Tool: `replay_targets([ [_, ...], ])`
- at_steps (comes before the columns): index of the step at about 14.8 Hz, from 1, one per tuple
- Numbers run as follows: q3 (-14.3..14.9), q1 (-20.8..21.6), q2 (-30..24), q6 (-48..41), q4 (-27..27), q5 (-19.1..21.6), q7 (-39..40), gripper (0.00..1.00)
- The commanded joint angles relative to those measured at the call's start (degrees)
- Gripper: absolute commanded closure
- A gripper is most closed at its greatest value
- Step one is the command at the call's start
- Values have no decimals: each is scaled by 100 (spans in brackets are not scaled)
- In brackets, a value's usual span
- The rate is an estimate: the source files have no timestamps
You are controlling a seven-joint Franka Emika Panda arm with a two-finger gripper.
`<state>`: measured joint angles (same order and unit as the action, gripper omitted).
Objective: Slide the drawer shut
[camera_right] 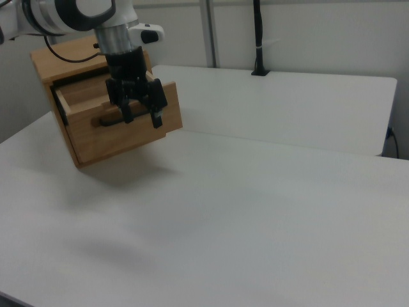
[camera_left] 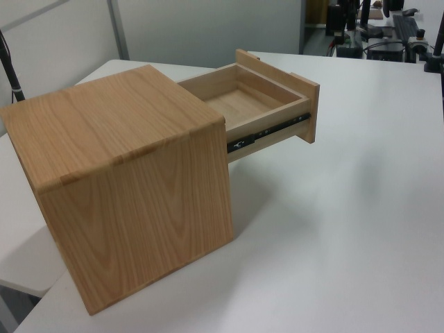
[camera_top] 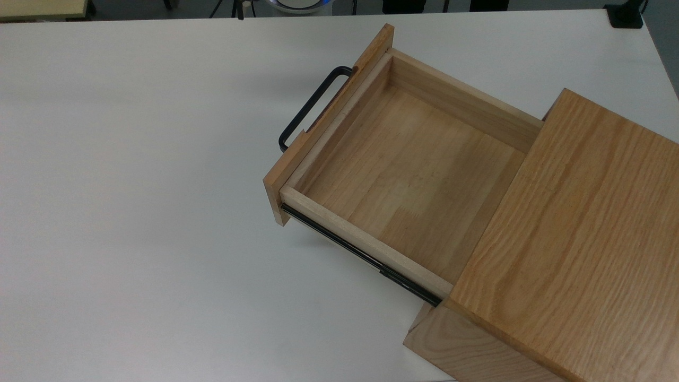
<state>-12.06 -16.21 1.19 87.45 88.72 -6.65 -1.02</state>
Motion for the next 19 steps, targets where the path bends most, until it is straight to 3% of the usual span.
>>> replay_targets([
  [1, 28, 57, 4, -131, 5, -73, 31, 0],
  [16, 19, 57, 22, -70, 14, 23, -4, 0],
  [18, 19, 57, 22, -70, 14, 32, 23, 13],
  [19, 19, 57, 22, -70, 14, 32, 58, 26],
])
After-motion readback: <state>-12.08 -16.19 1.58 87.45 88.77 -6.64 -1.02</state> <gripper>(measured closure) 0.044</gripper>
